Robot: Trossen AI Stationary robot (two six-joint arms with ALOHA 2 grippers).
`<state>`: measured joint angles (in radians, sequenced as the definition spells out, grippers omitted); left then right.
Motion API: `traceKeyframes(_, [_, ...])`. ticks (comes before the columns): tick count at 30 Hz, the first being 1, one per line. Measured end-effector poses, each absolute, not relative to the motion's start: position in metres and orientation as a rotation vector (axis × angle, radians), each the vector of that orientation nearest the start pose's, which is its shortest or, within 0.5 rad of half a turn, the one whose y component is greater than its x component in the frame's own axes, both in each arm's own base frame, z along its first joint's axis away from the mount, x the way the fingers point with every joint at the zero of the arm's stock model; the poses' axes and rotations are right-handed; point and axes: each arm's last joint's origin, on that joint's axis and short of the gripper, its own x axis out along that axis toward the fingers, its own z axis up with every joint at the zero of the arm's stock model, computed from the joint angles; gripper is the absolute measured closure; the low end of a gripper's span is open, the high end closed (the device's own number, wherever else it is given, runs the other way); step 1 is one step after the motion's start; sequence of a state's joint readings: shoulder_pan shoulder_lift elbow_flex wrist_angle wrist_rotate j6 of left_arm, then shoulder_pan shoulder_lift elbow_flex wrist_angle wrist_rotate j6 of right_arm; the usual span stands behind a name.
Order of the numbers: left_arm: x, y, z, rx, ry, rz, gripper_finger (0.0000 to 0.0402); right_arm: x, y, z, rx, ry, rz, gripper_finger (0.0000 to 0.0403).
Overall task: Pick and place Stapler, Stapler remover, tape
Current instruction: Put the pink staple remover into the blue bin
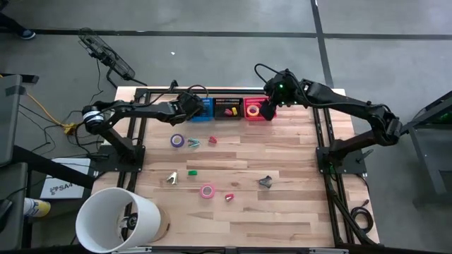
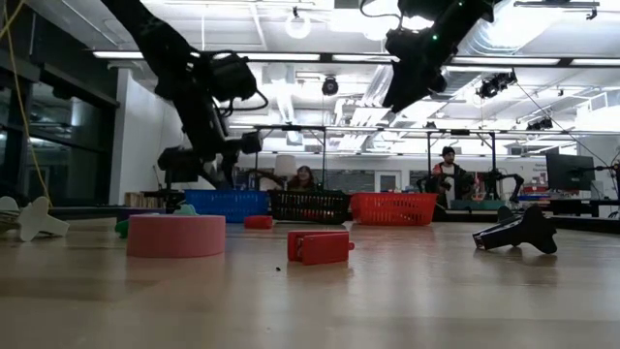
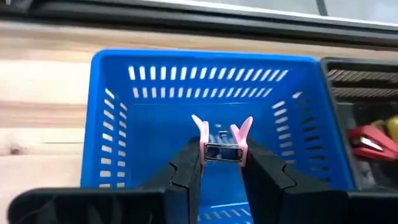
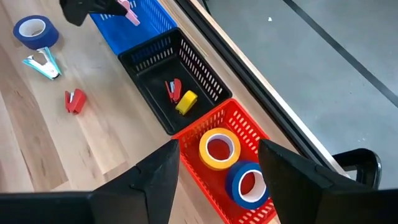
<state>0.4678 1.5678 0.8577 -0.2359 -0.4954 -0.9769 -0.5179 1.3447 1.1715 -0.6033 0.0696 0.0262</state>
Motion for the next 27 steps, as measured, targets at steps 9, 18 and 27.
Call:
traceKeyframes(9, [0.2603,0.1485,0.1754,-0.835,0.461,1.295,0.028,0.243,-0.1403,0.3092,0.205,0.771,-0.559,0.0194])
traceKeyframes(18, [0.2603,0.1484,0.1754,-0.836,0.462,1.293,0.0175,0.2424,-0.14,0.3086,0.208,0.781,-0.558,0.0194])
traceKeyframes(27, [0.2604,0.1481,0.176,-0.825,0.479,1.274,0.0151,0.2421,-0.1398,0.3081,0.207,0.786,-0.556,0.0194])
